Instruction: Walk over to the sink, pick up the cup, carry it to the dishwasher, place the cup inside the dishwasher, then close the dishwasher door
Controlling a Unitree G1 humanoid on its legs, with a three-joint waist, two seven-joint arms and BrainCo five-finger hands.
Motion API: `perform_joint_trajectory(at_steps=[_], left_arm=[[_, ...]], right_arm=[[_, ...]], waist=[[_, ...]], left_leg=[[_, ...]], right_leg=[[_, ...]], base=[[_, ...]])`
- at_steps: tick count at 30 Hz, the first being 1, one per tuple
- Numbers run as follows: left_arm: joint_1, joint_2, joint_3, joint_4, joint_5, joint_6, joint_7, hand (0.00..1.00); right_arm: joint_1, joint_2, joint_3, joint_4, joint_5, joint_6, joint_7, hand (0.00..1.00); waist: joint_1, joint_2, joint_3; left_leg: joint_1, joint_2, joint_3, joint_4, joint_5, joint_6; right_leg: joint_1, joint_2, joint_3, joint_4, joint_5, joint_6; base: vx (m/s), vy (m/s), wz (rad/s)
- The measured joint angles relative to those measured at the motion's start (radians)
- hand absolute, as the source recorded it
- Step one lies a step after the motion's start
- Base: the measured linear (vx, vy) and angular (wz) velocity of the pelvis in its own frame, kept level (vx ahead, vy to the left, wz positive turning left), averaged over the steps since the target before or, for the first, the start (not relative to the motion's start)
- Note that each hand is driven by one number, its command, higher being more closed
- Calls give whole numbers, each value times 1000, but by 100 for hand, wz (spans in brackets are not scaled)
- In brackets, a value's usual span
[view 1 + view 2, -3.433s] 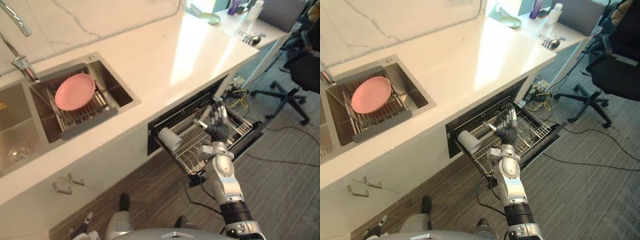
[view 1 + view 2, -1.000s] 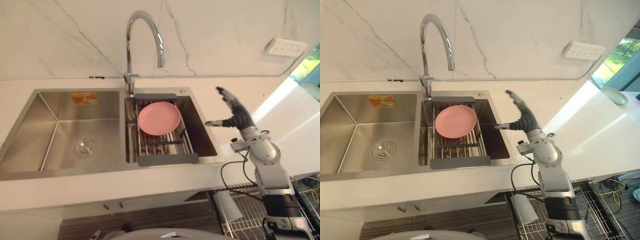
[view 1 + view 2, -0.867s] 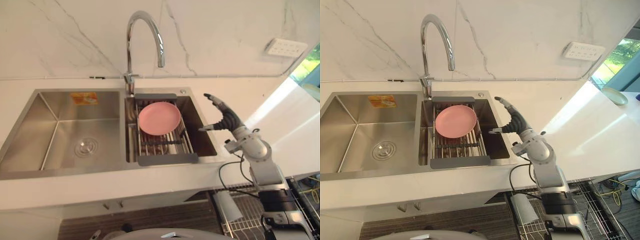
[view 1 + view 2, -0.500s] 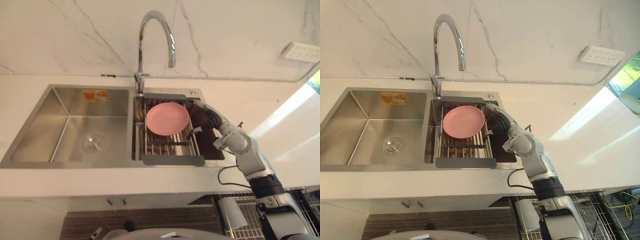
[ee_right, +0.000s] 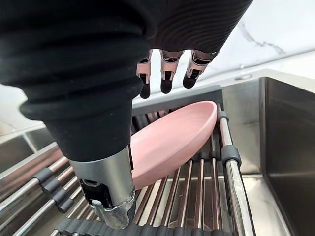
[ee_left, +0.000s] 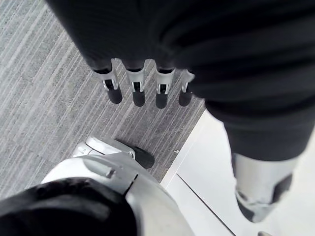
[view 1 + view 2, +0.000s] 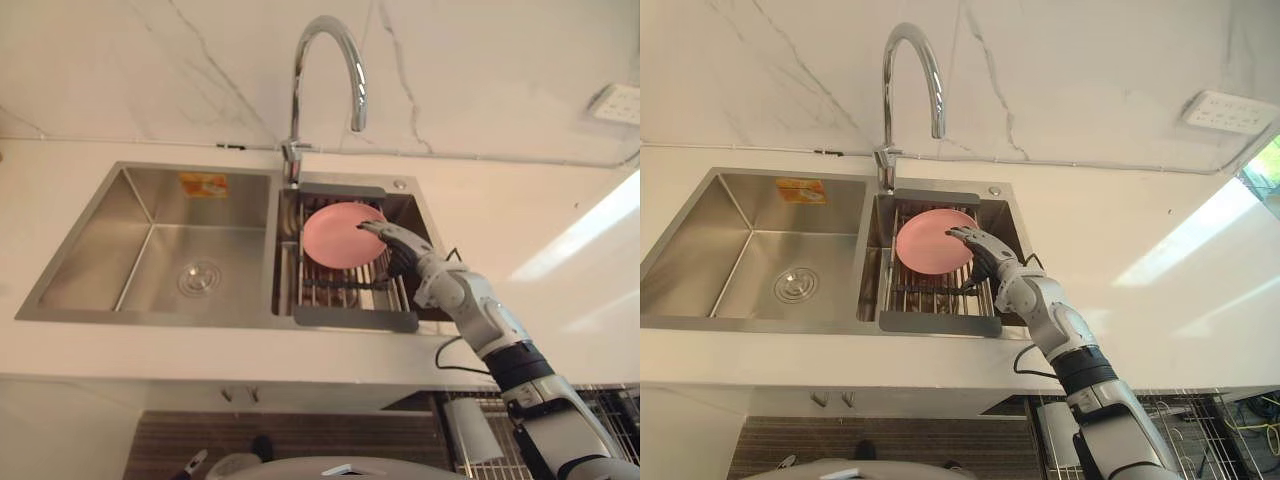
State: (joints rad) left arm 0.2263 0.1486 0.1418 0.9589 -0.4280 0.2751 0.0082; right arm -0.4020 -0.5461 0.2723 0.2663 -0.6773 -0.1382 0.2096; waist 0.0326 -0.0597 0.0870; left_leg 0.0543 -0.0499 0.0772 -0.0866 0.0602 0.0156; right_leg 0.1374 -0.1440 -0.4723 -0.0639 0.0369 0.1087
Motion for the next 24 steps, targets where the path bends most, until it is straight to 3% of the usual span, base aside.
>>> perform_joint_trajectory(at_steps=[5,19,24], left_arm=[[-5,8,-29,-6,2,2,0,0],[-23,12,-61,-8,19,2,3,0],[-30,13,-66,-8,18,1,10,0]], right_arm=[[-45,0,24,84,-54,-4,-7,0],[-78,45,120,224,-278,8,-130,0],[-88,49,137,268,-312,36,-151,0]], waist=[[8,2,1],[28,11,26],[39,11,27]], left_leg=[[-1,-1,-10,0,7,-8],[-8,-2,-18,0,7,-4],[-8,-4,-22,0,9,-6]], right_leg=[[1,0,-10,0,0,-1],[6,-5,-25,11,-10,-2],[11,-7,-34,11,-6,1]], base=[[30,-3,6],[-37,21,3],[55,13,7]])
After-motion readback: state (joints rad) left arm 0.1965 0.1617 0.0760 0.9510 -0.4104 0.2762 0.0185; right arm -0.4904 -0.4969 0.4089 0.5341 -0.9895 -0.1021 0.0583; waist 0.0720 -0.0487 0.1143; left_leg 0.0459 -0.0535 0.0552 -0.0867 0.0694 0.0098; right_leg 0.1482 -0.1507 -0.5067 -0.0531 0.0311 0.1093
